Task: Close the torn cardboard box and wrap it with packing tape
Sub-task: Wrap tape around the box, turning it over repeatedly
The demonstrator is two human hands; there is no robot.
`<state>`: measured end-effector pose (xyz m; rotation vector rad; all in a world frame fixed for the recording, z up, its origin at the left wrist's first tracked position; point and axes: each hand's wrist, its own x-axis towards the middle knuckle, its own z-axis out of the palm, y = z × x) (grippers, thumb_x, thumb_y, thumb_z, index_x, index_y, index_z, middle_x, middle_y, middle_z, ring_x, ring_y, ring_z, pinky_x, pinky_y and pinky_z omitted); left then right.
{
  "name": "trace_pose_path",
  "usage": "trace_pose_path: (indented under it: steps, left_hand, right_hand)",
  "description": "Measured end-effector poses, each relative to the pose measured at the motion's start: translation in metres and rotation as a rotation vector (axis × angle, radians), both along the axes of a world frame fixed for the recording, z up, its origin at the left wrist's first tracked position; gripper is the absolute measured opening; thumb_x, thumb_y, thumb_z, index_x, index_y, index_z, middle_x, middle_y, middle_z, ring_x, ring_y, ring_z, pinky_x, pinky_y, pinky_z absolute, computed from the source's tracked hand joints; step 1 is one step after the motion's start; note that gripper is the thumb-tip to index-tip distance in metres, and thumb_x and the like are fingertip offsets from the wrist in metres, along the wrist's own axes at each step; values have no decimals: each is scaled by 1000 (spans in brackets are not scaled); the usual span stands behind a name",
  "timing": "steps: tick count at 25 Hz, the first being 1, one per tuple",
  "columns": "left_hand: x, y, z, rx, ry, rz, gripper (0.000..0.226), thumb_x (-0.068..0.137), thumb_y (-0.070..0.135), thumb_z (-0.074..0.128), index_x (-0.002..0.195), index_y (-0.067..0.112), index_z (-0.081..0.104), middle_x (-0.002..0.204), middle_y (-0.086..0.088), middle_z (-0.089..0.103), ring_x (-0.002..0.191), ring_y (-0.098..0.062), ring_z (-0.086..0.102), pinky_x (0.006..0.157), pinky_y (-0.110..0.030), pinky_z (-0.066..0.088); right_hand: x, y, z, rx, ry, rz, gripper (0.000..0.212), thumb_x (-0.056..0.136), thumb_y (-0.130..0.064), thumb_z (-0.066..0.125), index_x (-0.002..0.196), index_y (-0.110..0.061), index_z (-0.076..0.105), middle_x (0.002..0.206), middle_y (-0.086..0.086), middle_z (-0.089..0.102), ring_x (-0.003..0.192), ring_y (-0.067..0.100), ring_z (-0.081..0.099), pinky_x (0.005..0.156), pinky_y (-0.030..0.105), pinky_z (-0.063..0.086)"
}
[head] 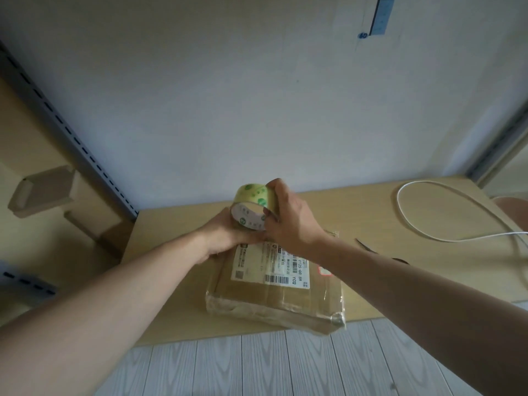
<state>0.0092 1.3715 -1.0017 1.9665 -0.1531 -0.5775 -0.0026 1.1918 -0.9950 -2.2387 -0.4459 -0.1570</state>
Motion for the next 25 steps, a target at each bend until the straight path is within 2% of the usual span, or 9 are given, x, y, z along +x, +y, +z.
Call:
trace_pose_path:
  steps: [2, 6, 8, 12, 15, 17, 19, 21, 25]
  left_hand:
    - [-6, 4, -20, -47, 44, 24, 36, 82, 15, 82, 114, 19, 67, 101, 2, 77, 100, -19, 71, 84, -30, 58]
    - [-8, 12, -41, -5, -39, 37, 67, 80, 34, 84, 134, 18, 46, 119, -1, 68, 109, -9, 66, 87, -22, 56]
    - [-11, 14, -44, 22, -59, 29, 56, 89, 31, 76, 130, 14, 42, 119, -1, 64, 104, -1, 66, 82, -18, 55]
    - [-18, 13, -46, 59, -108, 39, 42, 93, 29, 71, 117, 6, 44, 101, -1, 68, 87, 6, 69, 74, -13, 49]
    - [-18, 15, -48, 82, -132, 45, 55, 85, 50, 73, 113, 11, 45, 98, 1, 72, 97, -2, 71, 90, -33, 51]
    - [-19, 16, -48, 104, -145, 35, 69, 75, 67, 71, 110, 15, 44, 94, 5, 73, 103, -13, 71, 94, -43, 49]
    - [-19, 17, -48, 112, -142, 41, 84, 63, 84, 68, 110, 20, 43, 95, 4, 74, 103, -24, 70, 90, -43, 50]
    - [-18, 17, -47, 134, -134, 48, 94, 52, 94, 62, 114, 27, 41, 99, 2, 74, 102, -22, 66, 85, -35, 47]
    - [-16, 15, -48, 206, -197, 22, 106, 50, 101, 52, 123, 25, 38, 99, 1, 60, 92, -15, 58, 77, -31, 43]
  right_hand:
    - [-2, 9, -11, -39, 25, 105, 31, 85, 1, 47, 114, -7, 40, 86, 4, 59, 66, 20, 60, 45, 19, 47]
    - [6, 4, -2, -156, -11, 161, 31, 80, -19, 40, 110, -10, 39, 89, 10, 61, 65, 26, 60, 43, 32, 46]
    - [9, -8, 10, -311, -70, 174, 34, 80, -26, 41, 111, -13, 39, 91, 10, 64, 63, 28, 60, 44, 31, 44]
    - [6, -48, 29, -486, -82, 111, 36, 80, -12, 55, 114, -16, 44, 102, 6, 67, 75, 30, 61, 51, 32, 44]
    - [0, -73, 35, -600, -98, 108, 35, 81, -16, 54, 115, -16, 47, 100, 1, 66, 75, 25, 57, 55, 30, 37]
    - [-7, -84, 38, -658, -129, 122, 35, 83, -33, 43, 114, -17, 47, 97, -1, 64, 71, 23, 53, 54, 29, 32]
    - [-11, -102, 43, -686, -180, 92, 58, 77, -54, 21, 110, -16, 50, 91, -4, 62, 68, 24, 49, 53, 29, 29]
    - [-14, -131, 41, -719, -217, 23, 54, 79, -50, 21, 107, -14, 52, 90, 0, 66, 65, 26, 47, 55, 31, 33]
    - [-26, -173, 14, -828, -121, 31, 26, 92, -26, 51, 114, -11, 51, 98, 6, 69, 64, 24, 47, 55, 32, 40]
